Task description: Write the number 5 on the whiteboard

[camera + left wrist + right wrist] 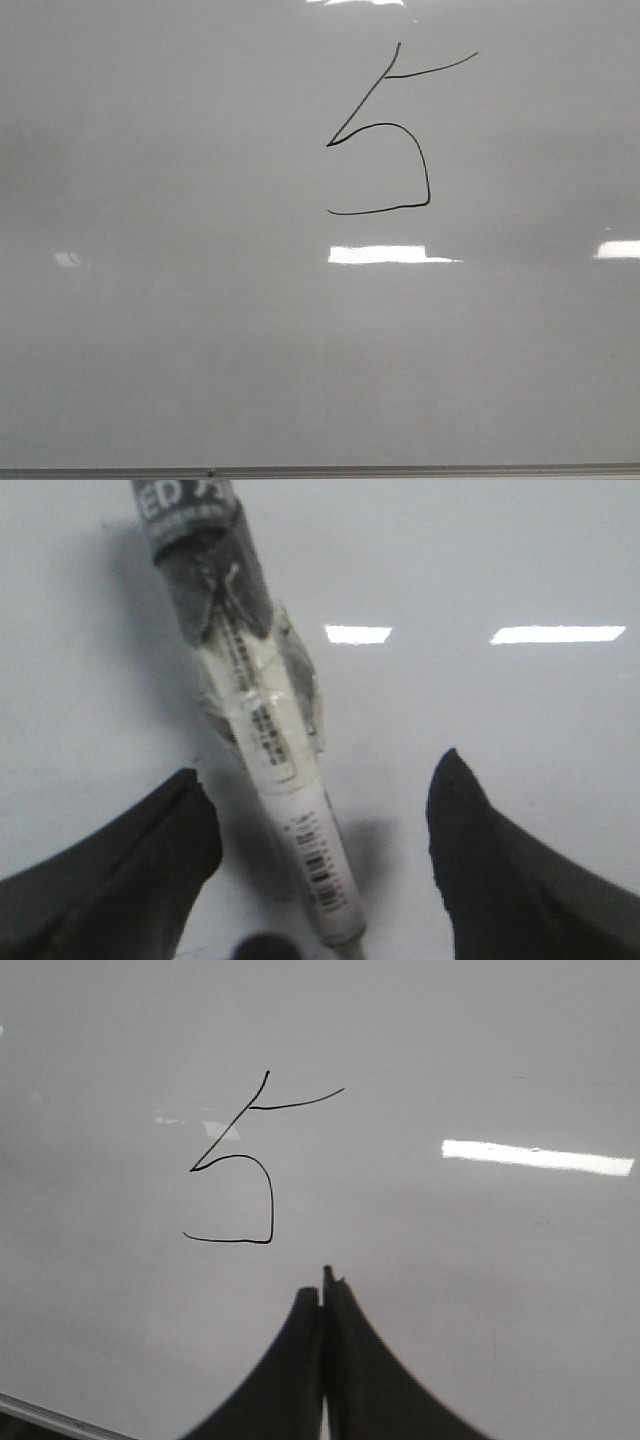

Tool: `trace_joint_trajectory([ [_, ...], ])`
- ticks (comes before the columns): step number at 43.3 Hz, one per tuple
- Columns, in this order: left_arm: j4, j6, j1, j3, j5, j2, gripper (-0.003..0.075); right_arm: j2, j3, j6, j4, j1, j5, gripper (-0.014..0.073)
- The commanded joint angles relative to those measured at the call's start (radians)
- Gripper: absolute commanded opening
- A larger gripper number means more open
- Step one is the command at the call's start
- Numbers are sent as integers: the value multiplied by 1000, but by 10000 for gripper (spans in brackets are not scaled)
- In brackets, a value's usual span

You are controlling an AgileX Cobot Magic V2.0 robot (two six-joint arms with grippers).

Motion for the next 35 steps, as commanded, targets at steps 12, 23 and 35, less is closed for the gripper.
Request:
trace_joint_trajectory([
  [12, -169, 122, -5, 107, 93, -354, 453, 9, -29, -5, 11, -6, -81, -71],
  [23, -274, 142, -12, 272, 192, -689, 207, 9, -29, -5, 11, -6, -81, -71],
  [35, -410, 182, -136, 367, 417, -1015, -20, 9, -29, -5, 11, -6, -81, -71],
])
